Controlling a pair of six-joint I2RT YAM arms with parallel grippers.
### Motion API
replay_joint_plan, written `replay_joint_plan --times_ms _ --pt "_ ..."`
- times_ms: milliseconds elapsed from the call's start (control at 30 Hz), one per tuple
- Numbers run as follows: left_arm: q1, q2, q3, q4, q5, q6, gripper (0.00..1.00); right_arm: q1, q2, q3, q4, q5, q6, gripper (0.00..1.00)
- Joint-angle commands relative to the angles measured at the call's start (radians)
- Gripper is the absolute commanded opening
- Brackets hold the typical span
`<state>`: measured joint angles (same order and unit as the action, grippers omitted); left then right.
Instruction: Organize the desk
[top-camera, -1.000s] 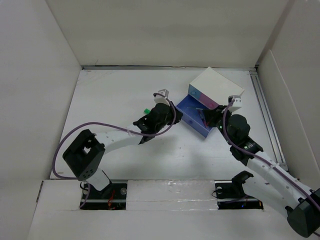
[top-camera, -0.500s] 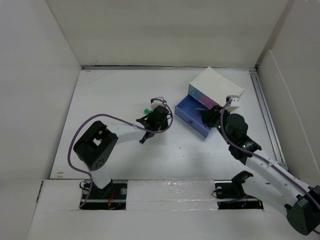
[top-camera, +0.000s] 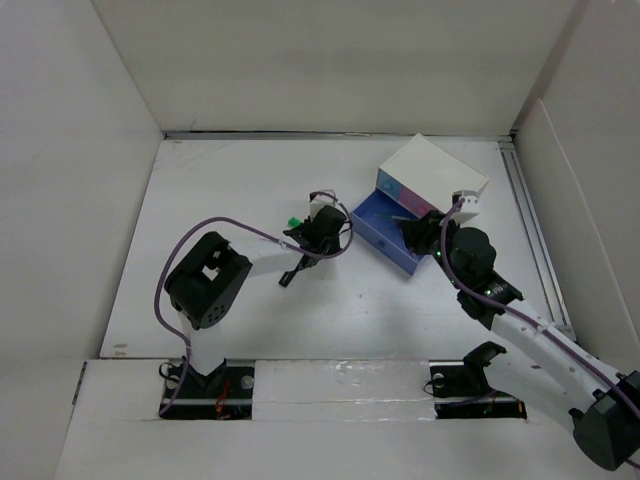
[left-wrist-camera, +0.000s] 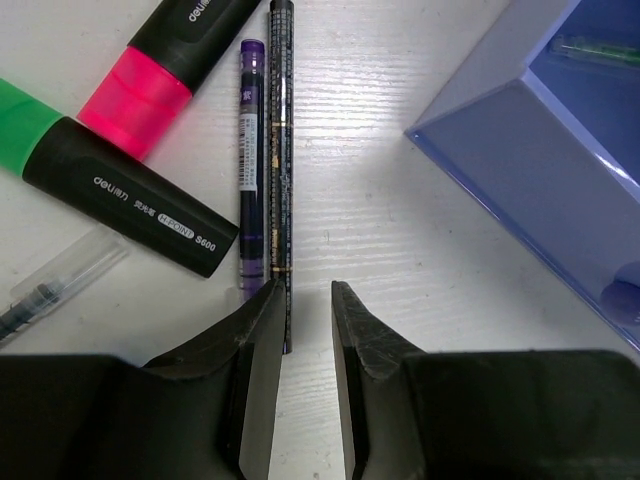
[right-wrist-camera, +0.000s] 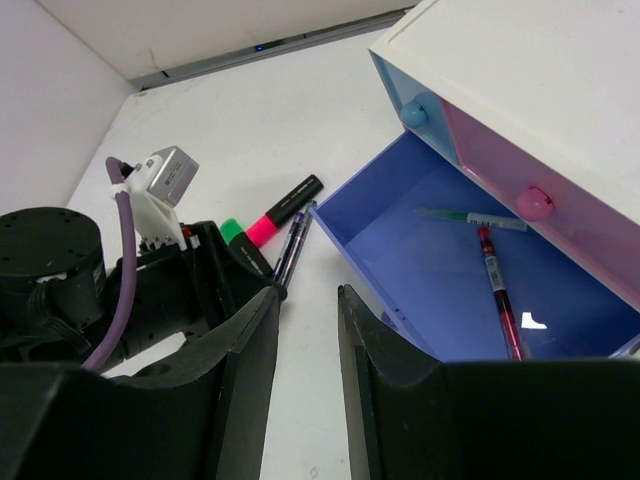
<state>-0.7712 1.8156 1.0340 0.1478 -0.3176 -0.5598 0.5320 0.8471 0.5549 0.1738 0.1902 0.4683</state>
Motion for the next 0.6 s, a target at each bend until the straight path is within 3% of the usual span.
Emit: replay_joint_plan --times_ms 0,567 --pt "0.013 0.017 0.051 -0.022 -0.031 0.021 0.21 0.01 0.007 0.033 0.055 -0.003 -0.007 0.36" --pt "0.023 0.073 0.07 -0.044 -0.035 0.041 0.21 0.01 0.012 0.034 0.056 -0.001 -0.007 0.36"
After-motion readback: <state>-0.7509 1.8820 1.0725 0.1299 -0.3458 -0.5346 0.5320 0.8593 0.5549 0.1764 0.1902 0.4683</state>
